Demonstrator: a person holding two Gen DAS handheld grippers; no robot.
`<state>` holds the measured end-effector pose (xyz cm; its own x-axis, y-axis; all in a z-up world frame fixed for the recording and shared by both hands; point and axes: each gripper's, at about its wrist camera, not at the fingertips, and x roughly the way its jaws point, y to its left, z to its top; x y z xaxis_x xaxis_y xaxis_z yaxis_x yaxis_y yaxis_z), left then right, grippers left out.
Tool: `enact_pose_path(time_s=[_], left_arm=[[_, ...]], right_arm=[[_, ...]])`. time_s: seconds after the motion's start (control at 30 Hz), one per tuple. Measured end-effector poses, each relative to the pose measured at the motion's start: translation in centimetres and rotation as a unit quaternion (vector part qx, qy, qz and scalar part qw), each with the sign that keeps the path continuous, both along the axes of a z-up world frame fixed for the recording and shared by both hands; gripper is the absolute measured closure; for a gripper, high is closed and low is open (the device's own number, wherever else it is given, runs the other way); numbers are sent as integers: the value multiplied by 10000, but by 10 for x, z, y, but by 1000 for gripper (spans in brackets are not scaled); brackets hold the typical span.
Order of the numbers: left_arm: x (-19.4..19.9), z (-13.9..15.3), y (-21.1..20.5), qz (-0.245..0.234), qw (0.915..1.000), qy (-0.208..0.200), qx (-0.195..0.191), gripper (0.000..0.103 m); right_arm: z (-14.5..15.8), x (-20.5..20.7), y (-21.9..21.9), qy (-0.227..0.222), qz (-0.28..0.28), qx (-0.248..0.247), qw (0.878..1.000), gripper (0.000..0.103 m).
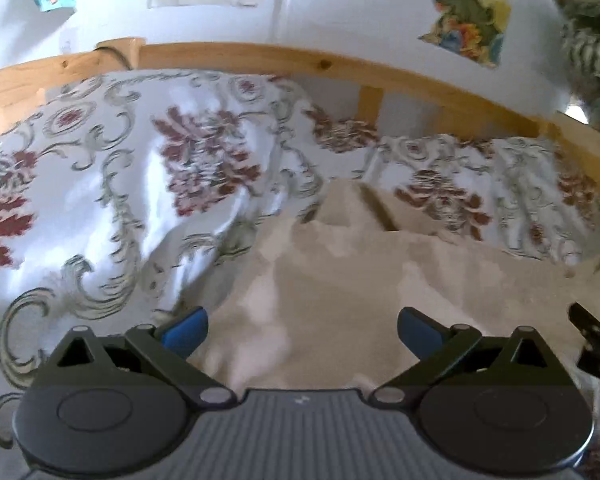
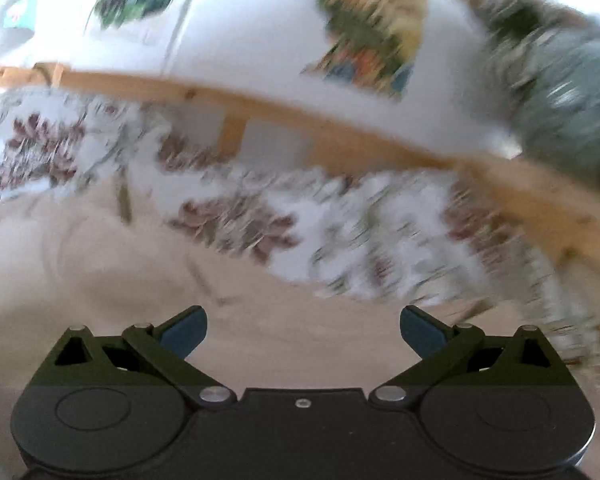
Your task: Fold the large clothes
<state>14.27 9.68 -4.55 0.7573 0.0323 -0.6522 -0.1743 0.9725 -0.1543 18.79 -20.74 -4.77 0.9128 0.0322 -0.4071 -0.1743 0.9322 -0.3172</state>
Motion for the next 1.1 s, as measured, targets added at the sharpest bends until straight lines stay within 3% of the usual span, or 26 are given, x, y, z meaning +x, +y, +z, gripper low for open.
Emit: enact_pose_path(time_s=[0.07,0.17,0.27,0.37,0.5,0.63,0.7,0.83,0.9,0.97,1.1], left_arm=[[2,-2,-9,-185,9998,-1,11,1],[6,-10,-25,-349,9985,-19,424,0],[13,-24,-35,-432,9959,66,789,0],[21,-36,-34,-451,9960,289,709,0],[23,-38,-32,-466,9961,287,685,0],[11,-23,-23,-221,9976,358,542,1],[1,-13,-20,-171,9980,386,471,1],[-13,3,-16,-121,9943,892,574,1],[-19,6,-14,-104,9917,1220,383,1],[-24,2,-9,-121,9893,1454,-88,1],[-17,-16,10,-66,9787,1587,-1304,1]], right_arm=[[6,-20,-5,-229,-200,-284,9991,1],[0,-34,-13,-140,-376,-554,9977,1],[-10,-33,-23,138,-432,-376,9983,1],[-29,-24,-29,555,-606,-4,9966,1],[-36,-21,-28,645,-612,-13,9960,1],[-18,-32,-39,699,-502,116,9962,1],[-1,-51,-49,426,-638,141,9970,1],[24,-83,-75,482,-826,441,9944,1],[34,-99,-90,523,-1021,731,9907,1],[40,-114,-106,625,-1268,1147,9833,1],[37,-125,-136,1140,-1732,2286,9512,1]])
